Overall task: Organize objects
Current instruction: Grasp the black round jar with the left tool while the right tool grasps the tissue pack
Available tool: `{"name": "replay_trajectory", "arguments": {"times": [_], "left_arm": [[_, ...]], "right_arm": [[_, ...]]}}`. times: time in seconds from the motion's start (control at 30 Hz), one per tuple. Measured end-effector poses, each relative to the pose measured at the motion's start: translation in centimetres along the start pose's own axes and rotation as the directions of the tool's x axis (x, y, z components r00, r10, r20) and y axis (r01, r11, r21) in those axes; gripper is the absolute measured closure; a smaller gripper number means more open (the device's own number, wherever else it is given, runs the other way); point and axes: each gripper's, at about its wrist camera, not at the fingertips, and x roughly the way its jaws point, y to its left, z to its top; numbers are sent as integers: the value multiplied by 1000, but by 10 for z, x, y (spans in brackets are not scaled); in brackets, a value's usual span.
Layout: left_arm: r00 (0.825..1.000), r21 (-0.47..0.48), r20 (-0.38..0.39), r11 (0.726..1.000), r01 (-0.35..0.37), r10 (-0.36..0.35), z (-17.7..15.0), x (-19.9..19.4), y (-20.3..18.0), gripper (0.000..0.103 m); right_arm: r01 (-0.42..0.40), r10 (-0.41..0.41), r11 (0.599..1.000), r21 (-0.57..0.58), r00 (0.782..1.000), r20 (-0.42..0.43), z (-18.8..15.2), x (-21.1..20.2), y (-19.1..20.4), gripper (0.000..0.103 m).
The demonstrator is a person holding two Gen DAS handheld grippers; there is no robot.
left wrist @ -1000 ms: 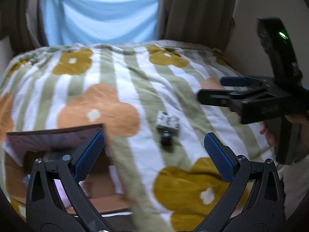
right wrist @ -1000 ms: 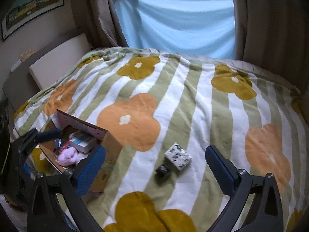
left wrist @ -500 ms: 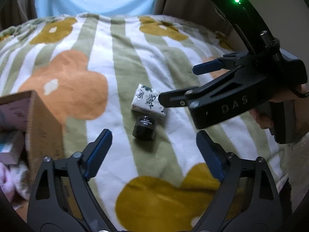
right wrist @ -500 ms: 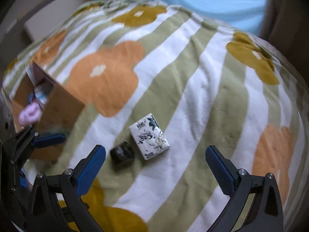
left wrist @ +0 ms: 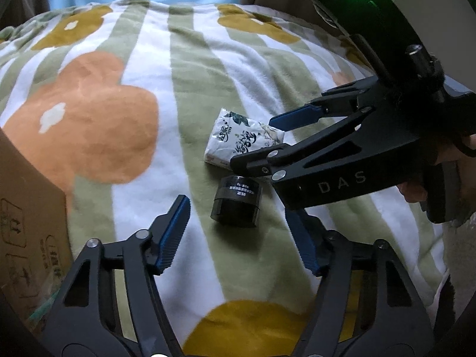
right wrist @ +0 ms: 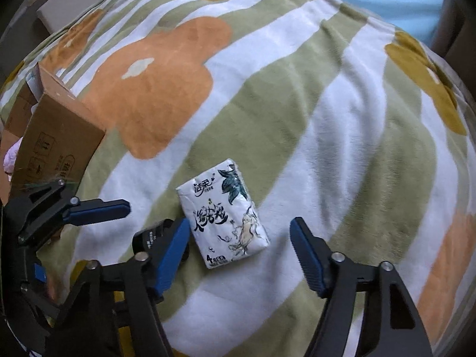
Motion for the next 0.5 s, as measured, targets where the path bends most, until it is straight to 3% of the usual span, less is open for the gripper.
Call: {"name": "replay_trajectory", "arguments": {"times": [0.03, 0.2, 0.27, 0.37, 0.5], "left_arm": [[1000, -1, -7, 1000, 4, -4, 1, 2, 1, 51], [1000, -16, -8, 1000, 23, -23, 1, 4, 5, 55], [1000, -14, -17, 1000, 25, -25, 1, 6, 4, 64], [1000, -11, -22, 1000, 22, -23, -1, 8, 5, 69], [999, -23, -19, 999, 31, -31, -2, 7, 7, 69]], "right_arm": [[-8, 8, 1000, 0, 1000, -1, 0, 1, 1, 41], [-23, 23, 1000, -14, 1000, -2, -1, 3, 6, 47], [-16, 16, 1000, -21, 1000, -11, 0, 4, 8, 47], [-14, 14, 1000, -25, 1000, -10, 1, 4, 9, 48], [-4, 3, 1000, -29, 1000, -16, 1, 3, 10, 49]]}}
